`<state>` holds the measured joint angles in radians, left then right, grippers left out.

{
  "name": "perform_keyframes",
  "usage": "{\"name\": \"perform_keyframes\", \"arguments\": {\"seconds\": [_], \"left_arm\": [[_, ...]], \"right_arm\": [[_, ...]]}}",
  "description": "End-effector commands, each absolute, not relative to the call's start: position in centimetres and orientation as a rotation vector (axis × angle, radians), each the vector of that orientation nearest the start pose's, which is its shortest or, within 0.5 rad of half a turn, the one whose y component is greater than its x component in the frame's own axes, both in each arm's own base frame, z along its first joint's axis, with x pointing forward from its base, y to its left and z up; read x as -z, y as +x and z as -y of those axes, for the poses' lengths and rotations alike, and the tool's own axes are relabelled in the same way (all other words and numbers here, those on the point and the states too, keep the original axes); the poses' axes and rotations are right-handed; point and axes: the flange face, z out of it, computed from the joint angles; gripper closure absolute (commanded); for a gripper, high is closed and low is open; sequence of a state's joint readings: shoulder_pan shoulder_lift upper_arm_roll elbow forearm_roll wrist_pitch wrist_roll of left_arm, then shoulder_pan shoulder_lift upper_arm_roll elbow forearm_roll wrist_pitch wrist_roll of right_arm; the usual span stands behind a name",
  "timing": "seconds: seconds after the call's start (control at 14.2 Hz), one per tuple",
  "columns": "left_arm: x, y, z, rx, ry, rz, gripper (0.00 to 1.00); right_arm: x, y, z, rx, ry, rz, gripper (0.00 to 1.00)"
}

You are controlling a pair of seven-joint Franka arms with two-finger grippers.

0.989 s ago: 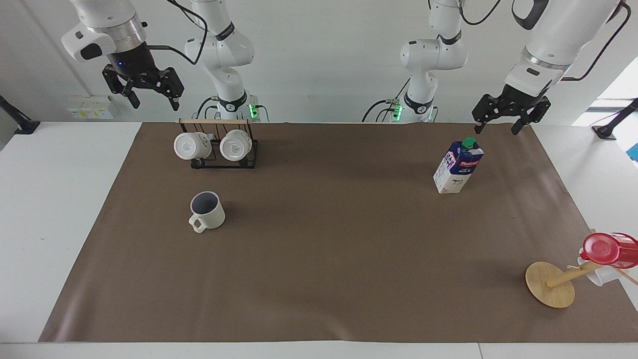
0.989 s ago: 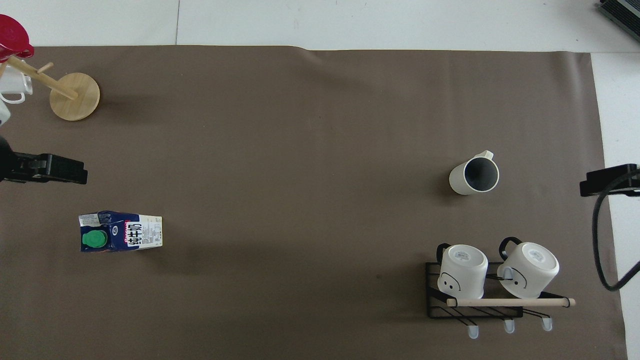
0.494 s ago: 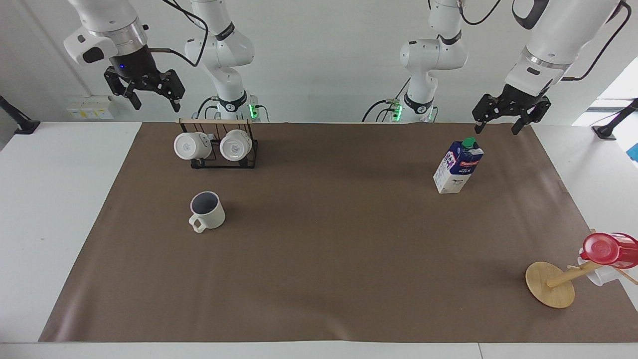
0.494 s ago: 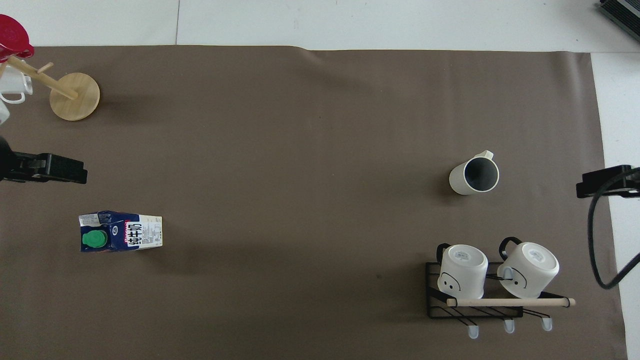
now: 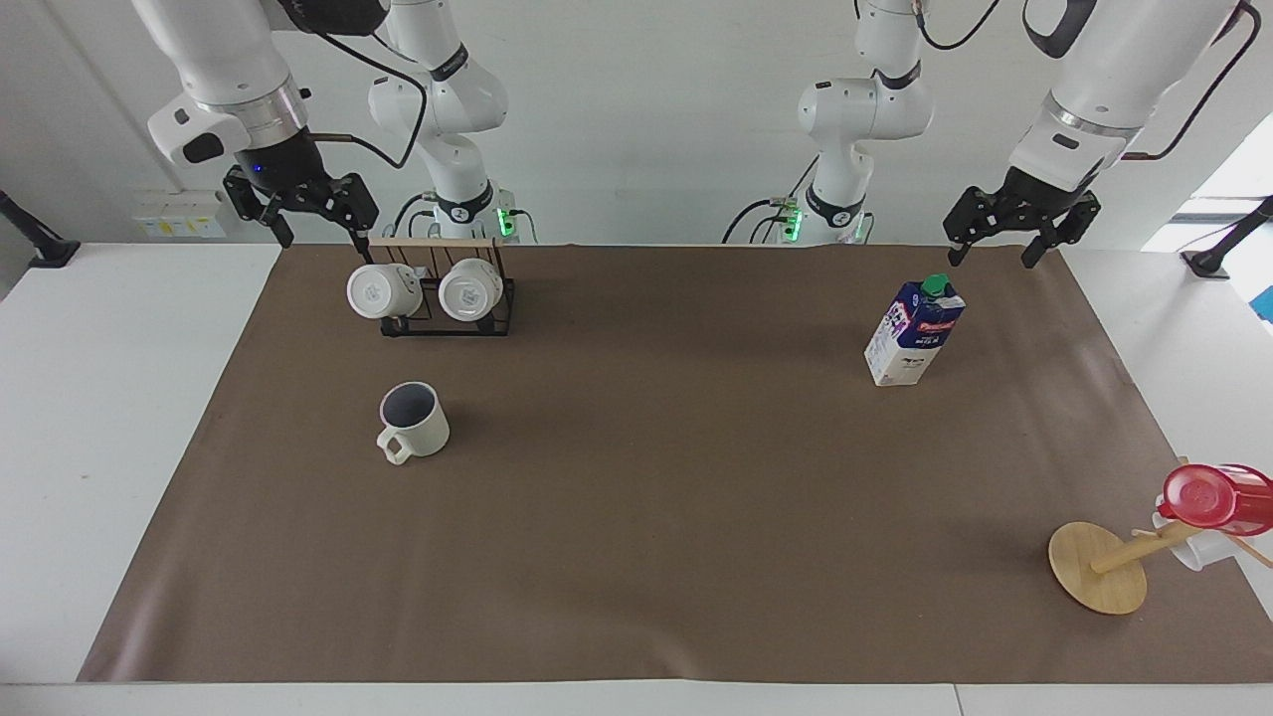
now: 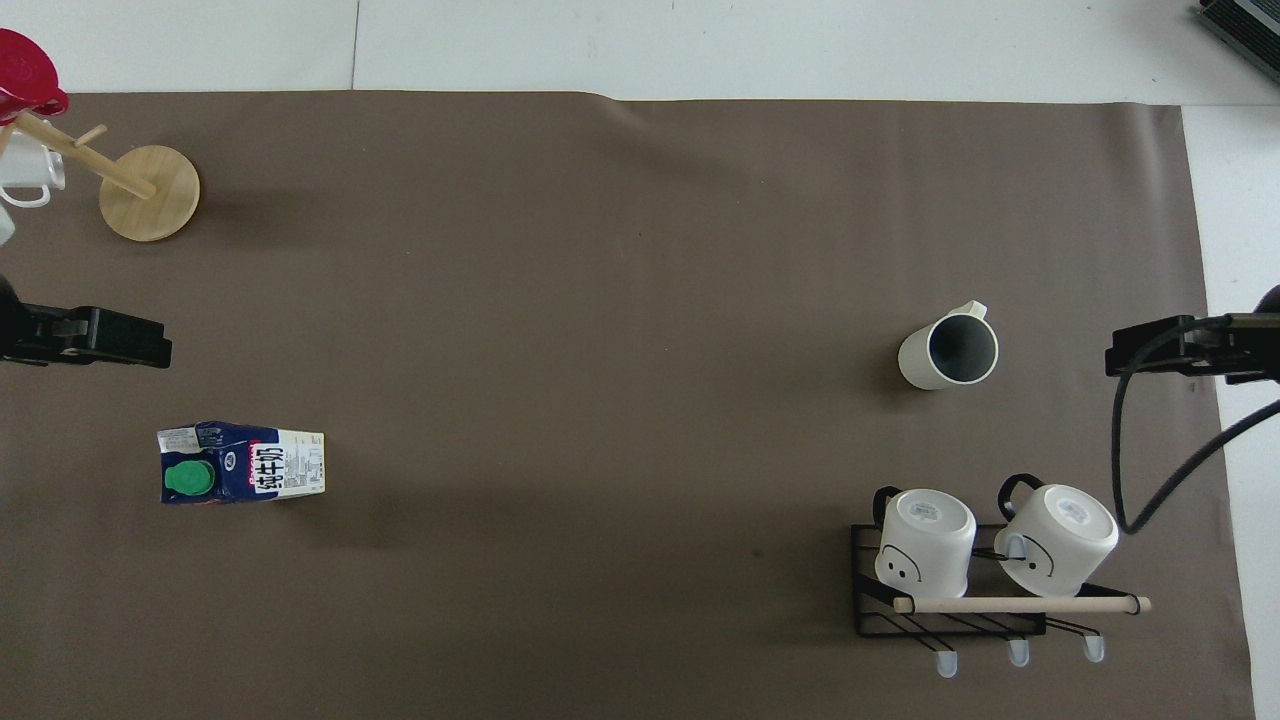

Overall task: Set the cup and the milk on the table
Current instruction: 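Reach the right gripper to the white mug and grasp its rim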

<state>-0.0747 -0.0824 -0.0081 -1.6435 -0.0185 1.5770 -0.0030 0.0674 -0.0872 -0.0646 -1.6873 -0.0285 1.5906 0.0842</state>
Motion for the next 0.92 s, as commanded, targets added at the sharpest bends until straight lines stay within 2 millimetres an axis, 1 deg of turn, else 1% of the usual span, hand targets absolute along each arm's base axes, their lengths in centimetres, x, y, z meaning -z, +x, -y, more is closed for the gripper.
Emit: {"name": "perform_keyframes", "arguments": {"seconds": [0.0, 0.14, 0.35, 0.57, 0.64, 0.71, 0.78, 0.85], "left_arm": [[-64.2, 52.3, 4.3, 0.015, -3.169, -0.123, 0.00], [-64.2, 52.3, 4.1, 0.015, -3.169, -0.118, 0.00], [-64.3, 52.4, 3.8, 0.020, -3.168, -0.110, 0.00], [-64.3, 52.5, 3.7, 0.030, -3.170, -0.098, 0.00], [-64.3, 52.5, 3.7, 0.030, -3.170, -0.101, 0.00], [-64.3, 52.5, 3.7, 0.028, -3.168, -0.108, 0.00], [-64.2, 52.4, 3.8, 0.020, -3.170, -0.108, 0.00], [-64.3, 52.3, 3.8, 0.018, -3.170, -0.106, 0.00]], "right_arm": [[-58.2, 53.1, -1.8, 0.001, -3.150, -0.091, 0.00], [-55.4, 53.8, -3.2, 0.028, -3.150, -0.051, 0.00], [-52.0, 55.4, -4.4, 0.014, -3.154, -0.020, 0.00], [-47.6, 56.8, -5.2, 0.017, -3.158, 0.003, 0.00], [-46.2, 56.9, -6.0, 0.022, -3.158, 0.023, 0.00], [-45.1, 56.9, -6.0, 0.034, -3.156, 0.023, 0.00], [-44.3, 56.7, -6.0, 0.046, -3.156, 0.029, 0.00], [-43.9, 56.6, -6.0, 0.039, -3.157, 0.029, 0.00]]}}
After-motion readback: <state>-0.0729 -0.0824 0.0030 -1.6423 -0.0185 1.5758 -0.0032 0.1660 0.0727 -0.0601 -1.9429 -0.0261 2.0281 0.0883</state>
